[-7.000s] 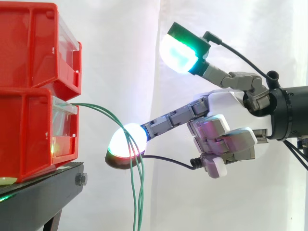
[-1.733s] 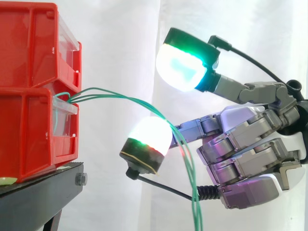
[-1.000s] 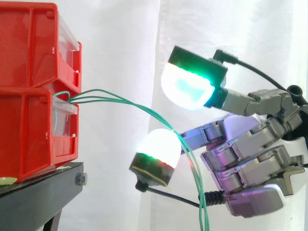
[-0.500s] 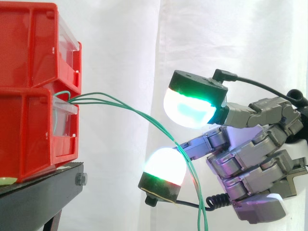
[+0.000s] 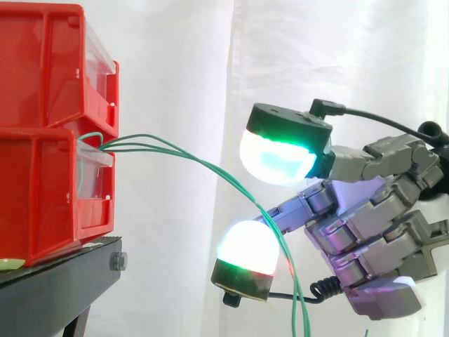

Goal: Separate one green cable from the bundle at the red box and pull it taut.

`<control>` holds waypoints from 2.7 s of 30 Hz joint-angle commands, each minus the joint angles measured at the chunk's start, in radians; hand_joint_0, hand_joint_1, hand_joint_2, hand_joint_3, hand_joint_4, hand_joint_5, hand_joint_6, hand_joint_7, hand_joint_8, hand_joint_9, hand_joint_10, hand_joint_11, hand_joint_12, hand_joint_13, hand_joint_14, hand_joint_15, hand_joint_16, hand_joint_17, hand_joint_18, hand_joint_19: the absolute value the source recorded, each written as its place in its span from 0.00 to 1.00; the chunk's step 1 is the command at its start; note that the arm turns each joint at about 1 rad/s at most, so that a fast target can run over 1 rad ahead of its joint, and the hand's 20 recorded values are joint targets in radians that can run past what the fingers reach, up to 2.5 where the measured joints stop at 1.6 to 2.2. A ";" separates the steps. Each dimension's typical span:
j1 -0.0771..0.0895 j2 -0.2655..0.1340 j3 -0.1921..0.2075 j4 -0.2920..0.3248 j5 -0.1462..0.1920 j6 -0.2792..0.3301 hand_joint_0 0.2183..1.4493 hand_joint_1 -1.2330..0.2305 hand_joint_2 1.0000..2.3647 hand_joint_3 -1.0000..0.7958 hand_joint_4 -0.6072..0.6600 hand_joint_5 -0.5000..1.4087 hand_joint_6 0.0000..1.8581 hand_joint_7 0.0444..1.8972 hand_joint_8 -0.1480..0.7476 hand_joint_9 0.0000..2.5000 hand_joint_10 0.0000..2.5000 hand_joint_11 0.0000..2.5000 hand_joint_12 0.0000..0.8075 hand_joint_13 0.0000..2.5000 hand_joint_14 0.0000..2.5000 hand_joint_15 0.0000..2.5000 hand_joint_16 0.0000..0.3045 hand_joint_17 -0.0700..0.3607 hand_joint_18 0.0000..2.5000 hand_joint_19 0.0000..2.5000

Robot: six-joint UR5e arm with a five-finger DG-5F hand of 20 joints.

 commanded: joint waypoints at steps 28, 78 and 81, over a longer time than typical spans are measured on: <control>-0.001 0.000 0.049 -0.060 0.005 -0.017 0.23 0.52 0.00 0.28 0.59 0.33 0.27 0.65 0.36 0.90 0.67 0.63 0.35 0.54 1.00 0.37 0.20 0.48 0.47 0.14; 0.011 0.001 0.092 -0.100 -0.014 0.008 0.39 0.34 0.00 0.28 0.55 0.33 0.27 0.66 0.32 0.90 0.71 0.61 0.30 0.54 1.00 0.39 0.17 0.43 0.45 0.22; 0.011 0.001 0.091 -0.100 -0.014 0.008 0.30 0.42 0.00 0.28 0.57 0.33 0.27 0.67 0.33 0.90 0.70 0.62 0.32 0.54 1.00 0.39 0.18 0.44 0.45 0.20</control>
